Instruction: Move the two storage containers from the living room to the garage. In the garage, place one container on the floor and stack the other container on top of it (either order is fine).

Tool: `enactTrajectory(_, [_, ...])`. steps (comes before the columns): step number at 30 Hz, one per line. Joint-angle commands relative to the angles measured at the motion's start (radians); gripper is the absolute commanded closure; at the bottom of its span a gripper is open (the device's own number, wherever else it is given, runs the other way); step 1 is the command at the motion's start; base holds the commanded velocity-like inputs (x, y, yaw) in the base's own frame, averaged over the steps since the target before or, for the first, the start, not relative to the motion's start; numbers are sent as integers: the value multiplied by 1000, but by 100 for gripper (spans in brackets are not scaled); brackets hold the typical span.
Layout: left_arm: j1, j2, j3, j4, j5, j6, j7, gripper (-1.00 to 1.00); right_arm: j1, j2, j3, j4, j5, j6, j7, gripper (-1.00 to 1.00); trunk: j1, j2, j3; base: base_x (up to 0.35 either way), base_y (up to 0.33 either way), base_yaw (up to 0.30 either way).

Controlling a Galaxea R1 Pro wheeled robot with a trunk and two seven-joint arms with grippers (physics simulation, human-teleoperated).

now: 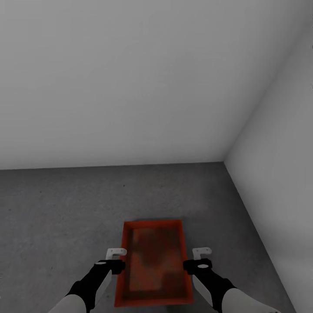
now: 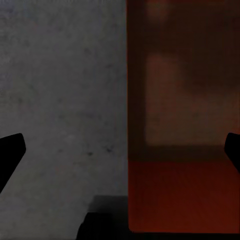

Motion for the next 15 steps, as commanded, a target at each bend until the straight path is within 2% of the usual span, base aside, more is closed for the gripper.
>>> enactTrajectory(1, [0,0,1,-2,-1,6,3,-100,0,-1,8,-2,-5,6,-7,-100,-4,7,3,0,0,0])
enactTrajectory(15, [0,-1,1,-2,-1,6,3,-100,-1,-1,8,-2,-5,7,-7,-100,-58,105,46,0,0,0])
